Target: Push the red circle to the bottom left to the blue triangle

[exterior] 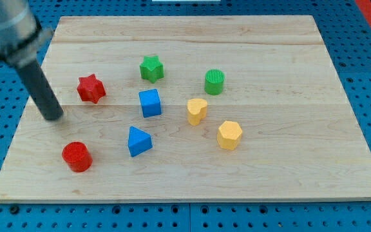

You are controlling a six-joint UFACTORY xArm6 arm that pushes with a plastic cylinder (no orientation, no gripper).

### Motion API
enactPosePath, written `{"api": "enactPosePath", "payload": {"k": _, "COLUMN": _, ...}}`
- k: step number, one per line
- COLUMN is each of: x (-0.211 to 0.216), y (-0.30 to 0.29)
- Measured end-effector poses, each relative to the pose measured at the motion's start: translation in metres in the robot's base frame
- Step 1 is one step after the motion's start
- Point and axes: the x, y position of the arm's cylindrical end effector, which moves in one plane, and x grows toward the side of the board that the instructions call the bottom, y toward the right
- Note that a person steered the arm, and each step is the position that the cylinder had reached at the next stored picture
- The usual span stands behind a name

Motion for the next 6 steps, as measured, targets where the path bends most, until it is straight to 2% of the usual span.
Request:
{"api": "enactPosePath", "payload": {"k": 1, "x": 0.054, "y": 0.029}}
{"api": "enactPosePath", "payload": {"k": 2, "x": 0.064, "y": 0.018}}
{"api": "enactPosePath", "payload": {"k": 3, "x": 0.061, "y": -0.041}}
{"api": "enactPosePath", "payload": {"k": 4, "x": 0.108, "y": -0.051}}
{"api": "enactPosePath", "payload": {"k": 5, "x": 0.109, "y": -0.012}}
{"api": "enactPosePath", "payload": {"k": 6, "x": 0.109, "y": 0.102}}
